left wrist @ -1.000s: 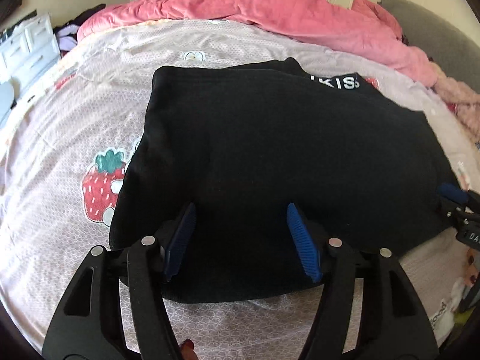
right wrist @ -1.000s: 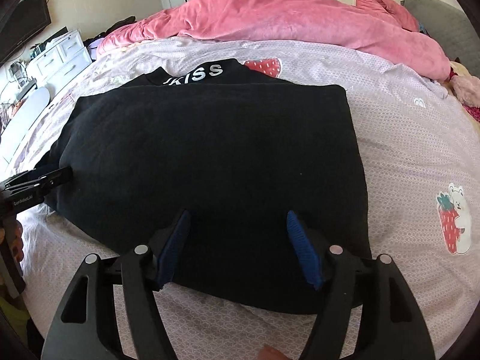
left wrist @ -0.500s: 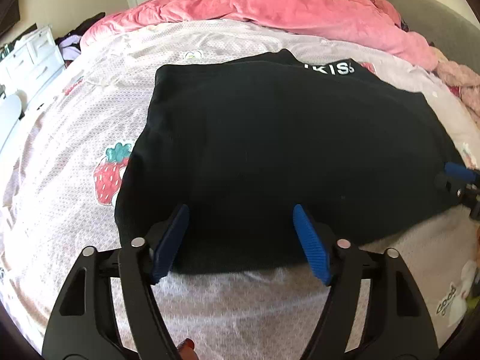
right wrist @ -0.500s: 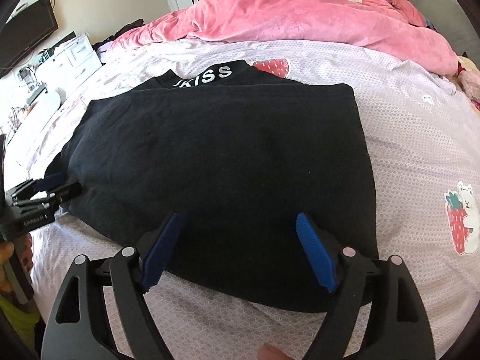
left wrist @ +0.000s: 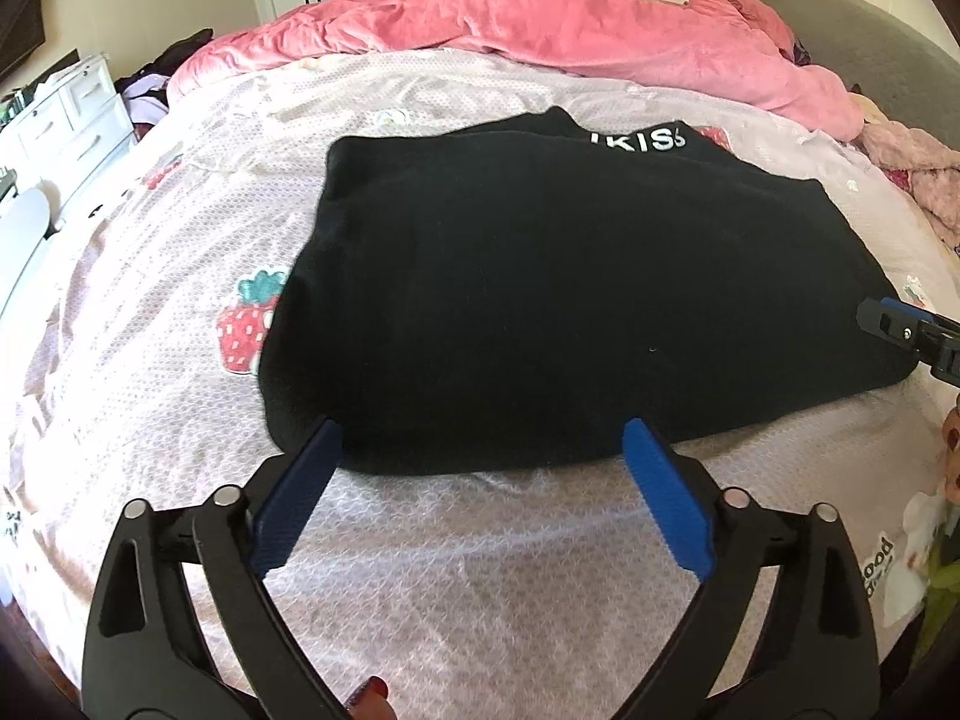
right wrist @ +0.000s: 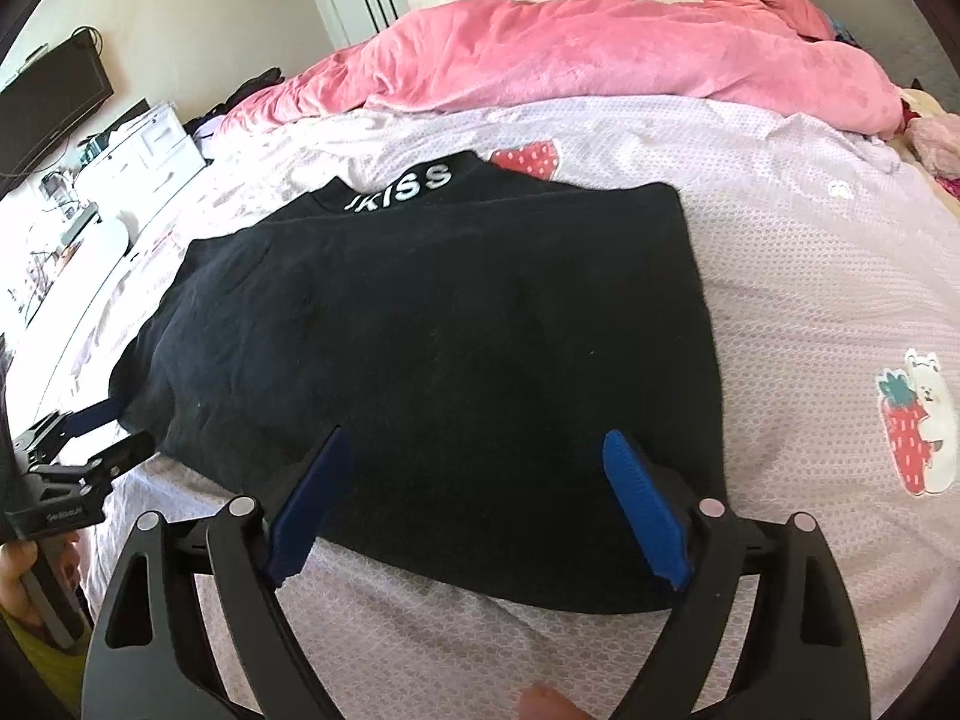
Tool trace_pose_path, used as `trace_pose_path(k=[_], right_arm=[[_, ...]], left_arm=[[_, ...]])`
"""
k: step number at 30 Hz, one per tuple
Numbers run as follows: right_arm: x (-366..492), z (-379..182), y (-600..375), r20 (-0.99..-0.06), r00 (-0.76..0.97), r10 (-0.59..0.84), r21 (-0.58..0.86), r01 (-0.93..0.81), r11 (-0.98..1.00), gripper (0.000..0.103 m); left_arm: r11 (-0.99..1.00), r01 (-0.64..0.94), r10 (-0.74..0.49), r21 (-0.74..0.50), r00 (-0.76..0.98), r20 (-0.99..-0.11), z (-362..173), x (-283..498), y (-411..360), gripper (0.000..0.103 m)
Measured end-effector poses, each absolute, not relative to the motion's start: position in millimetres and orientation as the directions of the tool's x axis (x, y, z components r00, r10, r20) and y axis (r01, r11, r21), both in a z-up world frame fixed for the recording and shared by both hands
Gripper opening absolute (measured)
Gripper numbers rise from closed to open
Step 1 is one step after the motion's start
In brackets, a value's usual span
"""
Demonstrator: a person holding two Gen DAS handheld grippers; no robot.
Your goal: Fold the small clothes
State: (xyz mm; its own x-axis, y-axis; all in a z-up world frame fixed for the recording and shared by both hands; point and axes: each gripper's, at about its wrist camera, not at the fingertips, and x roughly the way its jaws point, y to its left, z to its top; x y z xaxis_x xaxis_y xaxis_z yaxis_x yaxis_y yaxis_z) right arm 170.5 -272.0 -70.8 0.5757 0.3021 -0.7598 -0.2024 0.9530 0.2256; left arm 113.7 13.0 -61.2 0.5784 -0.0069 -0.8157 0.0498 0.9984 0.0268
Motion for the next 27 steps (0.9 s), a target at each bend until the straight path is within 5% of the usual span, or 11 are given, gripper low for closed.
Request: trace_pose_path(k=[27], right_arm=[[113.2,-18.6,-229.0,-0.639,0.717,0.278,0.19,-0.202,0.961,0.099]], left_arm=[[0.999,-0.033,0.01,-0.016,0.663,-0.749,-14.0,89.4,70.5,0.094]])
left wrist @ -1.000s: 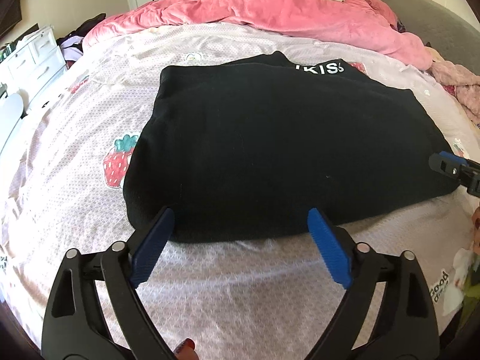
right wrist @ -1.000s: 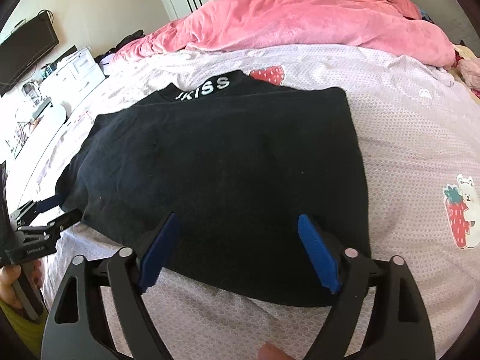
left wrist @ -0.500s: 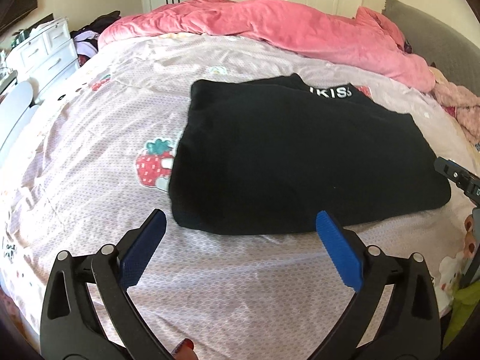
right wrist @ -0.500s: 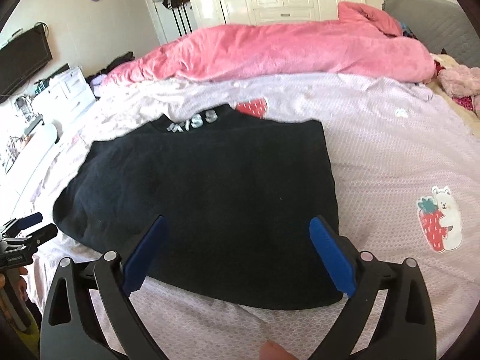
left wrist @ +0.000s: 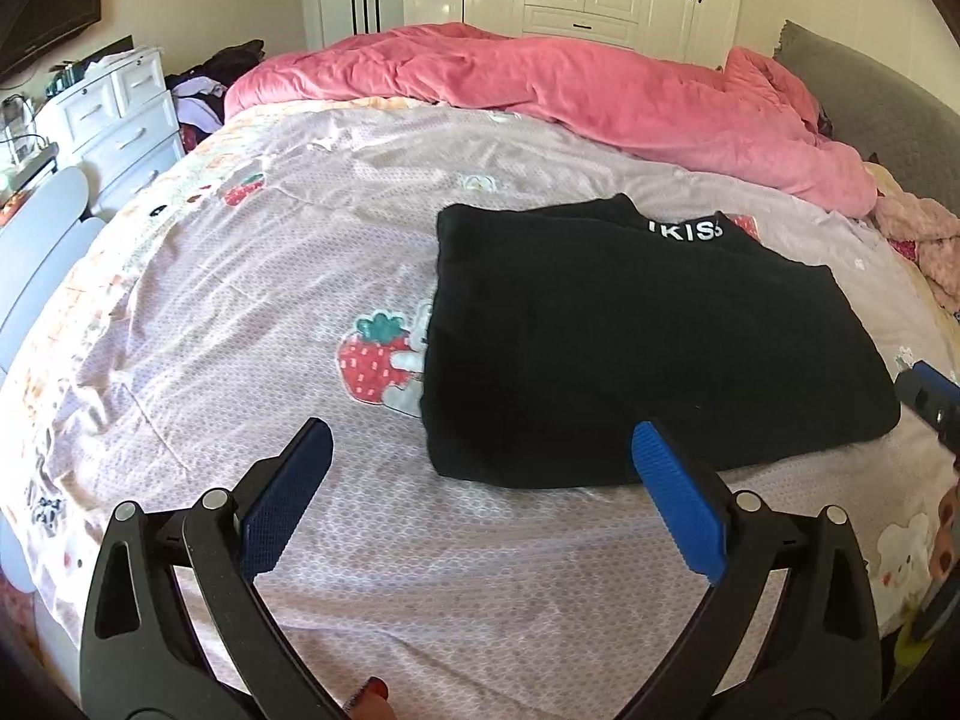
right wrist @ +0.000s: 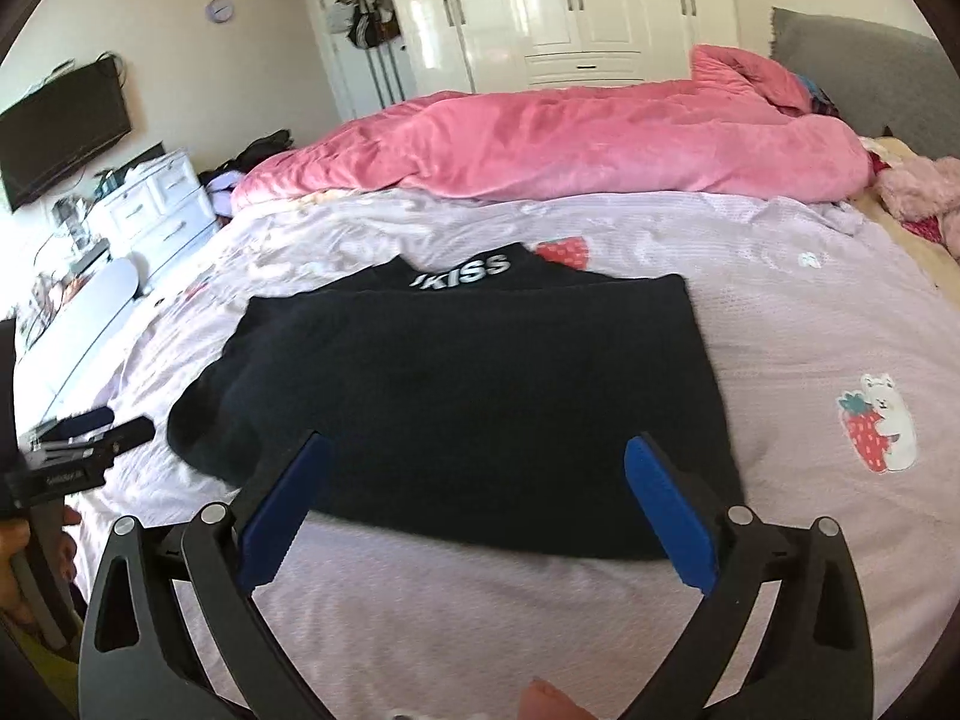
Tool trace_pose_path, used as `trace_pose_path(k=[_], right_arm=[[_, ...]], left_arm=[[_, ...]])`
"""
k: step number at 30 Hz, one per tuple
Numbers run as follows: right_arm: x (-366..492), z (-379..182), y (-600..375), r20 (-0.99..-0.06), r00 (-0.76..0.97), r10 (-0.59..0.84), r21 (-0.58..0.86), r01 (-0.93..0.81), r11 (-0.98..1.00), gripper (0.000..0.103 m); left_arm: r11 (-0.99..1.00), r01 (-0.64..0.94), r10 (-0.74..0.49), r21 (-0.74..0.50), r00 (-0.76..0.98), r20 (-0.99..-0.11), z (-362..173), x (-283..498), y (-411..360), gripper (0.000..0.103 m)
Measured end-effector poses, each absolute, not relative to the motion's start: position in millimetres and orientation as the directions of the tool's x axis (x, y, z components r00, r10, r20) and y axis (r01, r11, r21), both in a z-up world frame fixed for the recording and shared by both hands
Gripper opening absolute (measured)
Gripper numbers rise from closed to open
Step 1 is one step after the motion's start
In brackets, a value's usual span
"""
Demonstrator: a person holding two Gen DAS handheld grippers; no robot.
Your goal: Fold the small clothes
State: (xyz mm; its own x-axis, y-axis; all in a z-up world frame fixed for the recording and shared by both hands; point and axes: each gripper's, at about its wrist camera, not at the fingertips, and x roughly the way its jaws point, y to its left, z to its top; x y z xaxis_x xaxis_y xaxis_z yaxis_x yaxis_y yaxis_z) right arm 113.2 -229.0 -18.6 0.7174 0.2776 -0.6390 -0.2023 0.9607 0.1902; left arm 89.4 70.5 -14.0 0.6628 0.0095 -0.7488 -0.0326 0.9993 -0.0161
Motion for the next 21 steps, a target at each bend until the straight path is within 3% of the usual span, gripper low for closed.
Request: trace_pose_path(k=[21], right_arm=[[102.8,-34.1,-99.1,-0.701,0.63,0.333,0.066,-0.408,0.911,0.099]], left_arm=[[0.99,-0.103,-0.004,-0.1,0.676,-0.737,-16.5,87.6,126.7,0.094]])
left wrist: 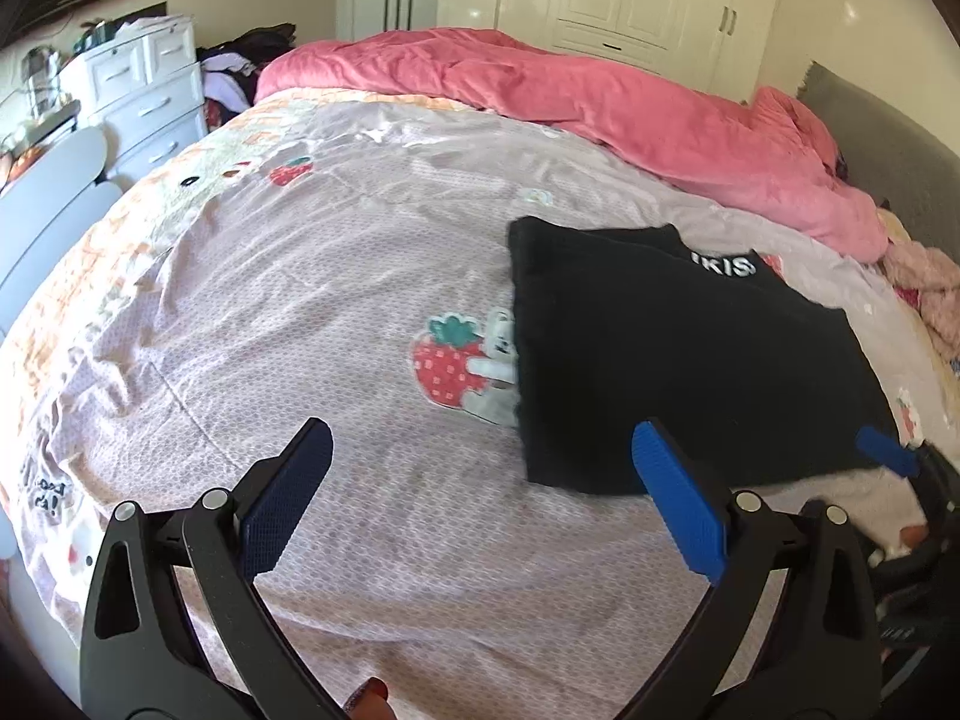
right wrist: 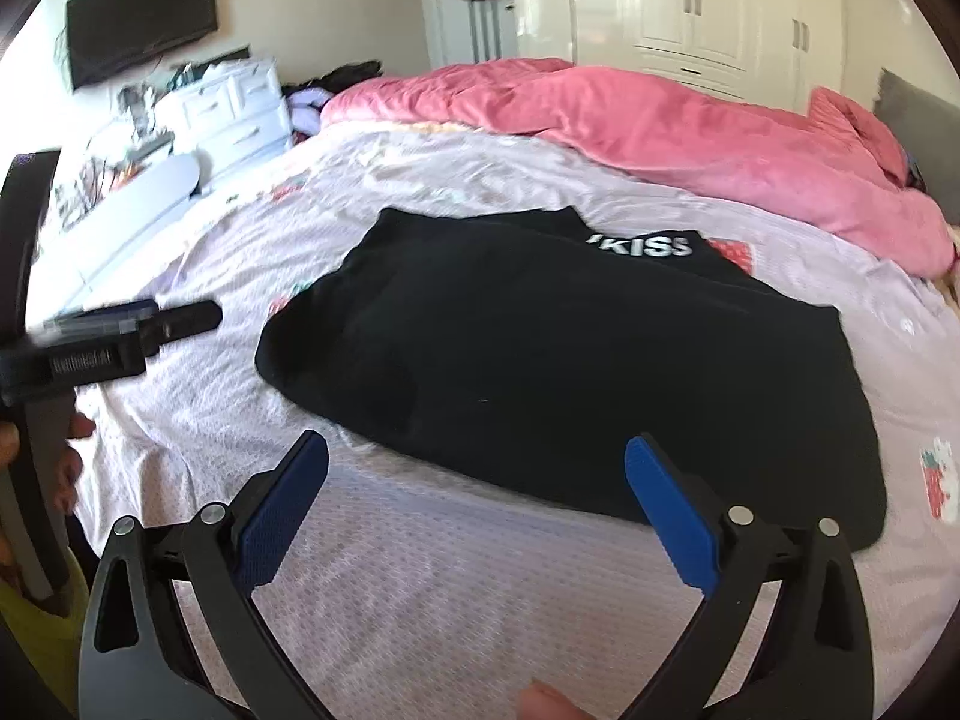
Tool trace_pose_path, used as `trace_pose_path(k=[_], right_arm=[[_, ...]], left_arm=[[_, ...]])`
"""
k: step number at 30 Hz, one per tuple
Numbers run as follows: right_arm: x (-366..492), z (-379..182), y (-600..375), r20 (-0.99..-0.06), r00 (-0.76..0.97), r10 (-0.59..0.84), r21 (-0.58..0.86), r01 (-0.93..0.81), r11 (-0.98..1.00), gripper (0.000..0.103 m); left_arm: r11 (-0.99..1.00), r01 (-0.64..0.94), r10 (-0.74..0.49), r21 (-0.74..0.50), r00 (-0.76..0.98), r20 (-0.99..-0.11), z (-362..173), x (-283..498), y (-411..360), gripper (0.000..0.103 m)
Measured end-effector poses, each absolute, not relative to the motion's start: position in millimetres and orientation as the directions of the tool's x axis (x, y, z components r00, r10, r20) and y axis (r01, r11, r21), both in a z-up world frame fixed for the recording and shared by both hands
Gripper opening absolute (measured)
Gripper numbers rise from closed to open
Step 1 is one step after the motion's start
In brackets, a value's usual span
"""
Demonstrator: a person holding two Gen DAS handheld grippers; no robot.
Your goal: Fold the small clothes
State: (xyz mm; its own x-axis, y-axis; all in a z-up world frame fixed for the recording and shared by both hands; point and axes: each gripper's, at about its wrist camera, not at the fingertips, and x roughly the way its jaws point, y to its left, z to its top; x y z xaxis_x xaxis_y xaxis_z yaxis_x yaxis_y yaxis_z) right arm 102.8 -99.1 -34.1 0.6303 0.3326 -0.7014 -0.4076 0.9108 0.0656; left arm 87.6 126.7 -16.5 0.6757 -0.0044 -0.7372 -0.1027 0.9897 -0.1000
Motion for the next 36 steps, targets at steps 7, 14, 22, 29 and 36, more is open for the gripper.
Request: trace_pose_path(k=[7,14,22,29,36], right_arm=[[119.7,-56.6,-49.6,-0.747,0.595,0.297,-0.019,-0.465,0.885,0.099],[130.1,-79.1,-13.2,-0.768,0.604,0.214,-0.133,-0.477,0.869,0.099],[139.5,-98.5,9.8,-0.719,0.688,0.101,-0.29,-0.429,0.855,0.099],[155.5,-91.1,0.8,-0.676,0.73,0.104,-0.272,-0.378,0.885,0.088],[152.5,-75.6,-12.6,-0.641,0.713,0.282,-0.135,-0.467,0.874,0.01]], left_arm=[[0.977,-0.158,-0.004,-0.143,0.658,-0.753,-25.0,103.4,155.7,0.094],[0.974,-0.165,-0.015,-0.154,0.632,-0.775,-33.2,122.2,168.8,0.094],[0.968,-0.134,-0.099,-0.213,0.578,-0.81,-47.0,167.2,167.8,0.094],[0.946,-0.14,-0.181,-0.291,0.517,-0.837,-57.4,211.8,162.6,0.094],[0.906,-0.097,-0.332,-0.411,0.439,-0.835,-69.4,250.7,139.1,0.094]])
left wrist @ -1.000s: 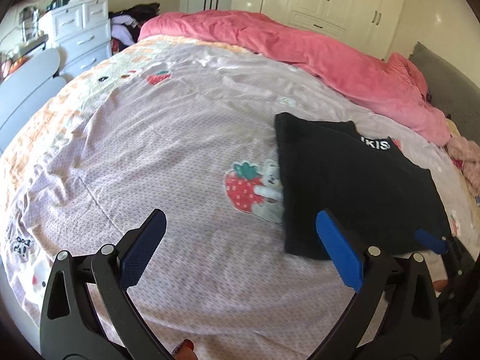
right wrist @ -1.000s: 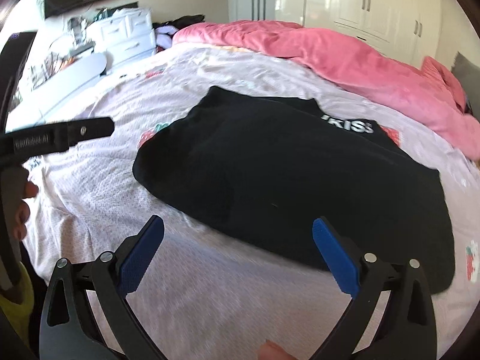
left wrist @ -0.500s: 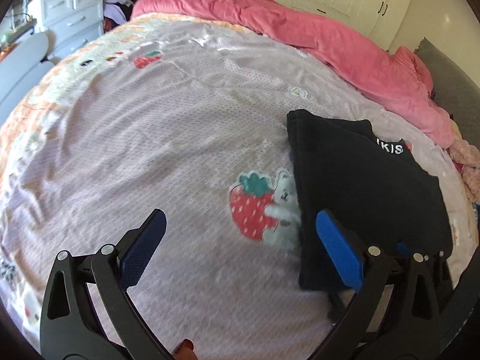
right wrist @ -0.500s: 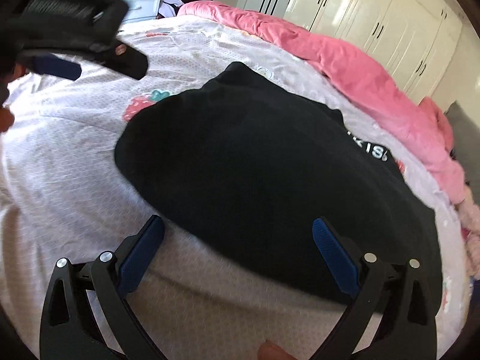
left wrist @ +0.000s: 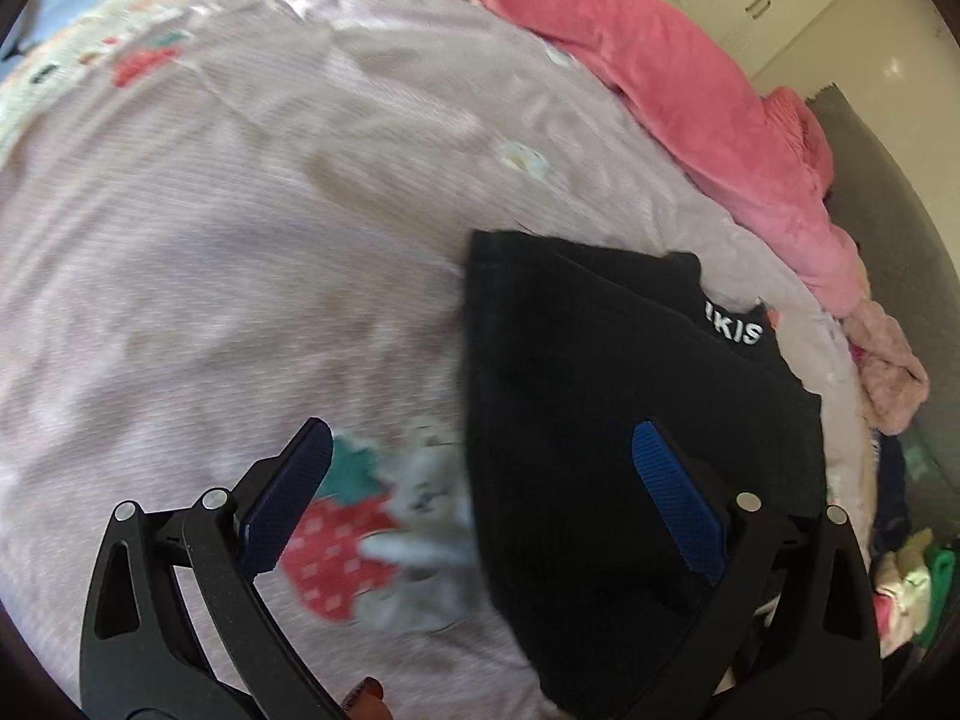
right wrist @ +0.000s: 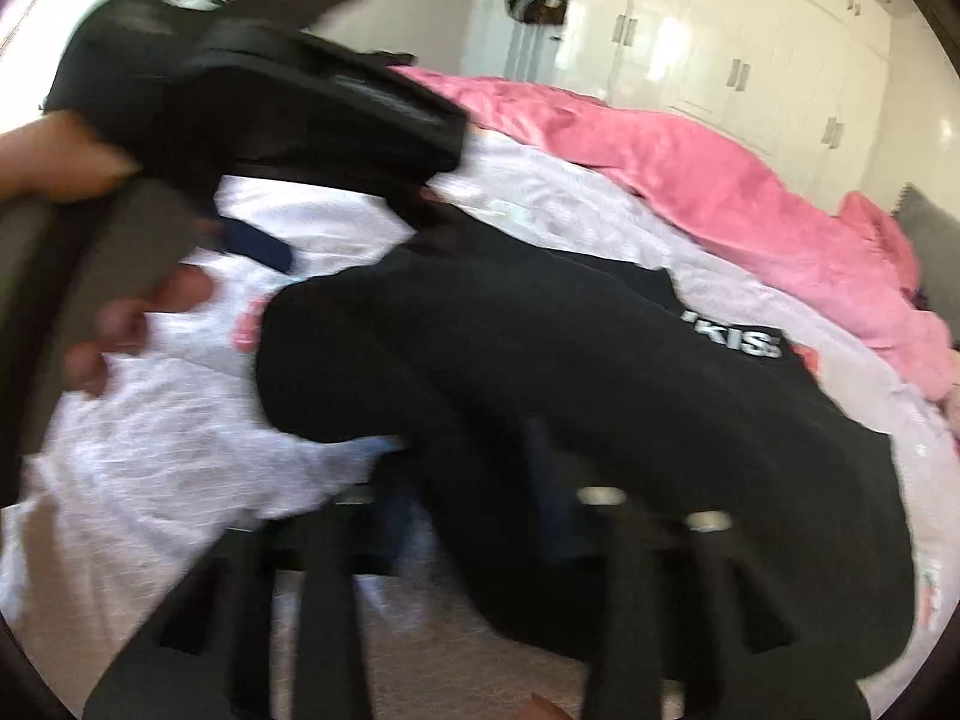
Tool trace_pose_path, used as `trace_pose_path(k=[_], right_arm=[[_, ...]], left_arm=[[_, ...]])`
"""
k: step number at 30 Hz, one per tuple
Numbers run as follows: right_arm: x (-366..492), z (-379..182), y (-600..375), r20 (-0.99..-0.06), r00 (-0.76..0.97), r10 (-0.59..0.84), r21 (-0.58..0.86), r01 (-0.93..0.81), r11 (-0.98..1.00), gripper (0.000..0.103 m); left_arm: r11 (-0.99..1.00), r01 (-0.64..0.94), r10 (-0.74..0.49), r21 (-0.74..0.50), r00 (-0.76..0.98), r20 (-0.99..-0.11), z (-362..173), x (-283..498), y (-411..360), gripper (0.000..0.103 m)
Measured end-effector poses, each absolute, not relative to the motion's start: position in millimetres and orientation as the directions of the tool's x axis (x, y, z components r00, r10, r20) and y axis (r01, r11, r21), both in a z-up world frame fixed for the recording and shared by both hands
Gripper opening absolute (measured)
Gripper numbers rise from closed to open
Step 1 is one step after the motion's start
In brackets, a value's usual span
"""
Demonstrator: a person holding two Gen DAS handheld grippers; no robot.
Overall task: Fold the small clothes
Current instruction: 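Grasp the side edge of the folded black shirt with both grippers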
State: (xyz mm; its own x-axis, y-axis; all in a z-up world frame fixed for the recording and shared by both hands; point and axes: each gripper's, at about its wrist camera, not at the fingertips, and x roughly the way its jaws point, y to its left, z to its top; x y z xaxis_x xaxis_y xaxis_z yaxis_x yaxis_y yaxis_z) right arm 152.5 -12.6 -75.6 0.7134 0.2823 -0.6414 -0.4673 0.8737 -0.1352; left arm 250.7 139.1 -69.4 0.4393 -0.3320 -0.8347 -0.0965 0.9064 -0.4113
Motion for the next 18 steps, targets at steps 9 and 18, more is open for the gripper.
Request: trace_pose_path(k=[9,18], right_arm=[[151.0,-61.1,-37.5,-0.598,0.687,0.412,0.041,-0.487,0.873,0.008],[146.6,-52.2,-57.2,-0.55,0.711,0.439,0.126,-0.449,0.885,0.007]], left_arm=[[0.839,-0.075,-0.477,-0.54,0.377,-0.794,-82.7,266.8,116.4,0.076],[0.888,-0.043,-0.4,-0.459,0.423,-0.813,-54.8,260.2,79.3,0.026]])
